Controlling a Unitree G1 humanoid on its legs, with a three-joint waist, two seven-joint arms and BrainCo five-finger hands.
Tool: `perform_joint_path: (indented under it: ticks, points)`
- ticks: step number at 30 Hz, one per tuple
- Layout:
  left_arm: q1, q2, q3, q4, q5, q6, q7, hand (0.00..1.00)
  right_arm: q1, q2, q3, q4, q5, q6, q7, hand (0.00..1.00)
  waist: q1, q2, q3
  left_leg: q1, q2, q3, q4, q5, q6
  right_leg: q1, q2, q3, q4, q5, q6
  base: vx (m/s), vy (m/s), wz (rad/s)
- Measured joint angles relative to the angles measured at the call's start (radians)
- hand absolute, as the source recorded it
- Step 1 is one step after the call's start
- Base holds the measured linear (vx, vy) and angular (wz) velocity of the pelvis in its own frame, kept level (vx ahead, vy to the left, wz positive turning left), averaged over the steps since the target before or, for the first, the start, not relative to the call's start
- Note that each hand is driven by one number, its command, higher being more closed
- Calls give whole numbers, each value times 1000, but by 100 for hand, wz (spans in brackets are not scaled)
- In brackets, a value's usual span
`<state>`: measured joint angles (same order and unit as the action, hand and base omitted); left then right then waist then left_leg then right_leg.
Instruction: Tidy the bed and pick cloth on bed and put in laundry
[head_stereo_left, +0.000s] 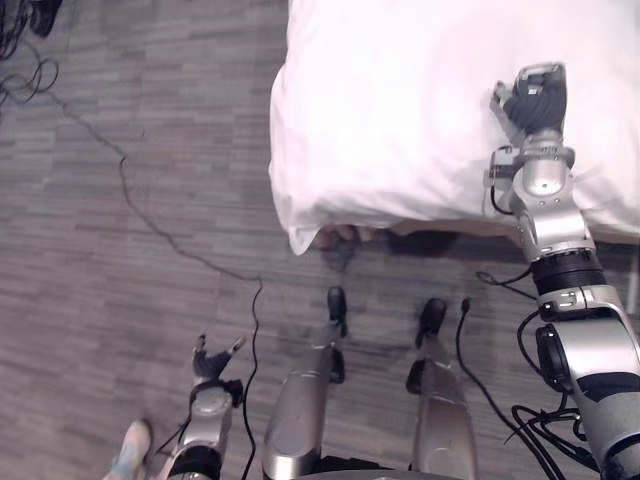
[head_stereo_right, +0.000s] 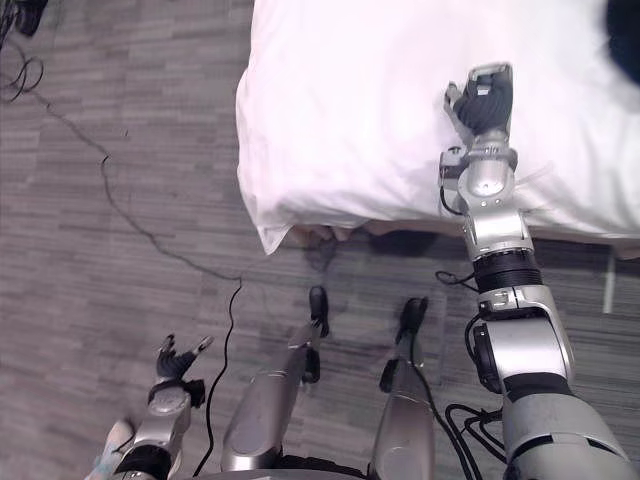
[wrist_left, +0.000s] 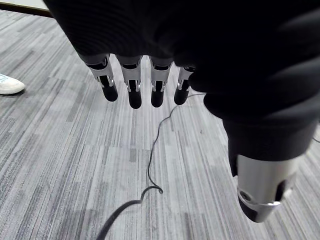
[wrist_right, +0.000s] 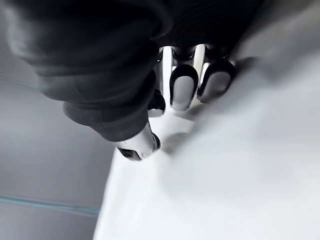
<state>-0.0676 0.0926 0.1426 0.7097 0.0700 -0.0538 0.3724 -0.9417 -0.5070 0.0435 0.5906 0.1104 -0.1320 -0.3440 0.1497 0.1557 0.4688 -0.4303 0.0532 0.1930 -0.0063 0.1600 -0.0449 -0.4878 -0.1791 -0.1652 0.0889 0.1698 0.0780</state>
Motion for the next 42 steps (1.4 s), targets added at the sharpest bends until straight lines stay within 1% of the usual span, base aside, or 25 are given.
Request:
perform_joint_path:
  ticks: [4,6,7,8,9,10,11,13,14,16,18,19,21,22,23,24,27,30,32,33,34,36,38,41,42]
  points:
    - [-4,-20,-24,-42,-20,0,1,0,26,76,25,-47,63,-19,13,100,-25,0,0,9,1,14,-14,2,-2,-24,-12,5,48,-29,-2,-9,-1,-3]
    - [-20,-38,-26,-51,-20,0,6,0,67,116,112,-102,90,-20,34,100,-28,-1,0,32,11,34,-17,2,-3,-21,-5,16,68,-43,-10,25,-39,-25]
    - [-31,-49,-31,-52,-20,-1,8,0,96,150,198,-134,108,-24,68,100,-29,-1,0,51,19,45,-24,1,-4,-13,5,27,67,-46,-13,57,-88,-40]
    - [-39,-59,-47,-52,-19,-1,8,0,136,195,311,-169,156,-24,139,100,-33,-1,0,78,27,55,-36,2,-7,3,17,30,66,-50,-20,51,-76,-41]
    - [-41,-61,-59,-51,-19,-1,8,0,155,215,358,-181,184,-24,176,100,-36,-2,0,92,31,56,-42,1,-10,13,22,31,63,-52,-22,69,-84,-26]
    - [-42,-66,-87,-50,-19,-3,4,0,204,270,481,-179,266,-4,266,100,-50,-2,0,129,39,52,-60,6,-17,48,33,23,56,-61,-24,77,-70,0]
    - [-46,-71,-116,-50,-19,-3,-2,0,275,327,596,-169,363,38,349,100,-59,-2,0,168,50,41,-73,12,-25,95,43,2,44,-70,-28,122,-97,14]
    - [-54,-75,-139,-50,-18,-10,-3,0,385,385,707,-169,437,67,414,100,-61,-4,1,205,59,21,-83,15,-29,147,51,-21,38,-81,-35,115,-67,32]
    - [-60,-73,-139,-47,-18,-10,-4,0,461,442,774,-170,497,85,467,100,-59,-19,-5,232,67,8,-84,13,-33,185,58,-35,26,-85,-37,92,-37,28]
    - [-60,-65,-139,-30,-18,-10,-4,0,486,479,783,-189,546,86,495,100,-62,-37,-14,256,68,5,-85,9,-38,221,59,-46,14,-88,-36,62,-10,13]
    - [-35,-41,-138,11,-17,-7,-19,0,491,503,682,-273,601,64,502,100,-81,-91,-45,295,66,8,-86,-9,-51,269,61,-44,-11,-89,-30,35,24,-1]
    - [-26,-35,-138,16,-16,-5,-24,0,495,506,646,-293,610,55,498,100,-82,-103,-52,303,66,13,-86,-13,-53,276,62,-39,-18,-88,-28,28,27,-22]
    - [15,-26,-138,50,-9,3,-32,0,499,497,451,-365,641,5,481,100,-82,-148,-87,326,65,46,-86,-23,-52,294,69,-5,-51,-67,-21,31,20,-40]
    - [22,-27,-138,52,-9,5,-39,0,499,492,407,-377,649,-6,474,100,-82,-152,-89,328,64,53,-86,-24,-51,296,70,2,-56,-63,-20,15,11,-37]
    - [33,-31,-141,53,-8,7,-47,0,494,478,319,-399,669,-39,453,100,-84,-153,-90,328,61,59,-86,-24,-51,290,70,11,-61,-53,-20,-5,9,-28]
    - [40,-30,-141,56,-8,7,-48,0,487,459,249,-406,680,-66,429,100,-87,-151,-89,320,59,64,-86,-24,-50,279,68,26,-68,-42,-23,-6,14,-28]
    - [49,-25,-141,56,-8,6,-49,0,456,415,163,-406,696,-94,382,100,-106,-140,-83,289,59,80,-80,-22,-50,237,69,39,-62,-28,-25,-10,3,-20]
    - [18,-25,-153,56,-8,4,-49,0,359,332,76,-392,695,-118,324,100,-115,-93,-56,188,62,73,-12,-20,-46,145,61,45,-14,-22,-33,-53,-7,4]
    - [-30,-19,-162,78,-9,-4,-48,0,235,258,34,-279,679,-134,281,100,-108,-55,-37,75,69,57,63,-34,-37,52,62,37,31,-29,-33,-143,-49,17]
    - [-46,-16,-172,87,-10,-3,-48,0,209,240,31,-251,672,-135,272,100,-106,-49,-34,49,71,53,75,-34,-37,27,62,35,40,-29,-35,-201,-72,16]
    - [-78,-13,-190,101,-11,-2,-48,0,154,185,28,-178,658,-132,248,100,-94,-36,-28,-15,77,51,97,-36,-33,-39,63,37,67,-28,-38,-140,-52,9]
    - [-110,-26,-195,105,-12,-1,-48,0,142,145,6,-134,642,-133,230,100,-71,-28,-23,-70,88,53,121,-37,-33,-99,66,49,94,-28,-39,-165,-64,0]
    - [-111,-40,-191,92,-16,0,-46,0,132,139,6,-149,611,-132,229,100,-69,-28,-20,-89,98,60,141,-39,-31,-126,67,56,122,-37,-46,-112,-51,-7]
    - [-108,-59,-190,37,-19,1,-45,0,125,100,2,-101,542,-89,211,100,-56,-32,-19,-95,127,83,220,-73,-32,-126,76,62,160,-62,-52,-99,-67,-17]
    - [-107,-63,-190,13,-19,0,-45,0,153,90,-47,-90,510,-66,210,100,-56,-32,-18,-94,143,84,256,-93,-34,-108,84,59,163,-68,-52,-72,-52,-16]
